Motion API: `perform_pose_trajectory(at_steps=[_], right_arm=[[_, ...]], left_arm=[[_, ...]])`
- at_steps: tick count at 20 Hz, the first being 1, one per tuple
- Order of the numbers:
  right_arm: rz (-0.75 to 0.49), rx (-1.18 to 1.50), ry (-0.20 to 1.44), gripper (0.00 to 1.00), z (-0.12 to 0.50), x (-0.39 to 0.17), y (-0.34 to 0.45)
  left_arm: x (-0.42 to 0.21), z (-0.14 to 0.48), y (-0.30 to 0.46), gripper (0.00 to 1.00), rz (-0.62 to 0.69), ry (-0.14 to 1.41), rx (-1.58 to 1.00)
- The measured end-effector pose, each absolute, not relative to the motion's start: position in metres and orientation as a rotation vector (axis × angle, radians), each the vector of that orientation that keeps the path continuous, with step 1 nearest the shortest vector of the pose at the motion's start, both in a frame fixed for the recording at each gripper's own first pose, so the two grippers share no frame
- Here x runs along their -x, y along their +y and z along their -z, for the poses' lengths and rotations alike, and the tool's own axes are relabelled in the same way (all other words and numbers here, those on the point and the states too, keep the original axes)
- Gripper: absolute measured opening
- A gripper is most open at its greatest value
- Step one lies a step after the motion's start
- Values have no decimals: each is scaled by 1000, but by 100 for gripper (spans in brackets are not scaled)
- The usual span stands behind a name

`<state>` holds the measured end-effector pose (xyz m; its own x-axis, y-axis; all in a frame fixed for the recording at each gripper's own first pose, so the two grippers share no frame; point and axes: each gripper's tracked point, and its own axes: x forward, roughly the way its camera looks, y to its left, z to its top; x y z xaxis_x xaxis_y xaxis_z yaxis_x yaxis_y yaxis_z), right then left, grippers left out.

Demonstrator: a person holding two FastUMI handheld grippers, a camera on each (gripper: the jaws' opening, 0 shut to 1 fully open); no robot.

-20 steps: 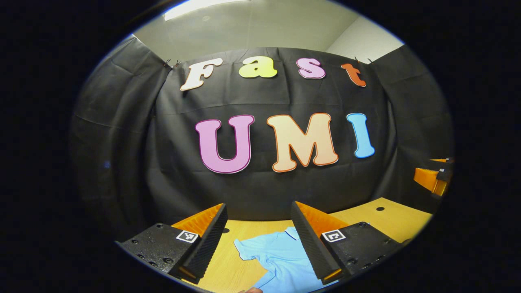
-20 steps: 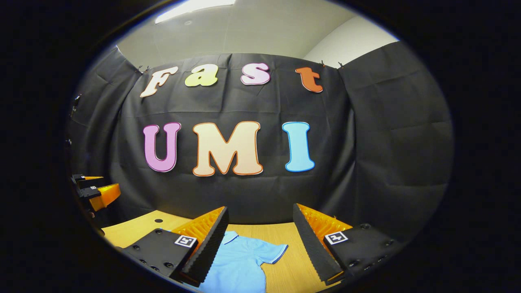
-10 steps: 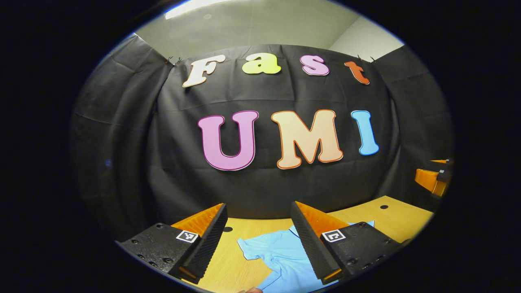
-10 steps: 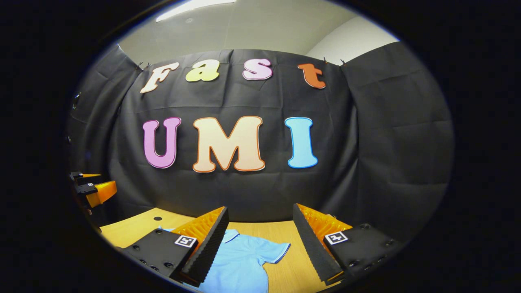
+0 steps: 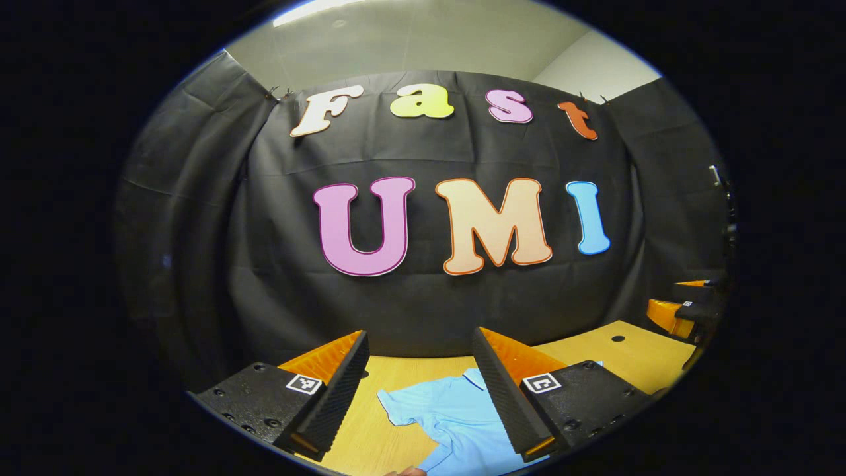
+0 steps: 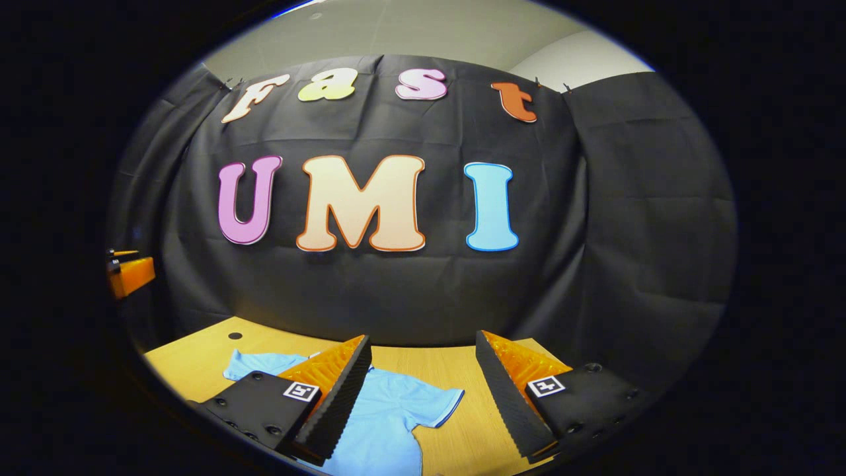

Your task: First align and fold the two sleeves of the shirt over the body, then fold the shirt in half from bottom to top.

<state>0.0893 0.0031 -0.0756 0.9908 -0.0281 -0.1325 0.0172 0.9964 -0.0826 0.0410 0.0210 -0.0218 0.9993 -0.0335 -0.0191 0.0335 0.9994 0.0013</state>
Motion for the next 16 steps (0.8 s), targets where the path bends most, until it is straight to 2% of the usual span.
perform_pose_trajectory(at_steps=[7, 16], right_arm=[[45, 110, 238, 98, 135, -144, -11], [78, 101, 501, 98, 257, -195, -29]], left_arm=[[-63, 38, 29, 94, 27, 50, -14], [-93, 65, 46, 94, 20, 96, -36]])
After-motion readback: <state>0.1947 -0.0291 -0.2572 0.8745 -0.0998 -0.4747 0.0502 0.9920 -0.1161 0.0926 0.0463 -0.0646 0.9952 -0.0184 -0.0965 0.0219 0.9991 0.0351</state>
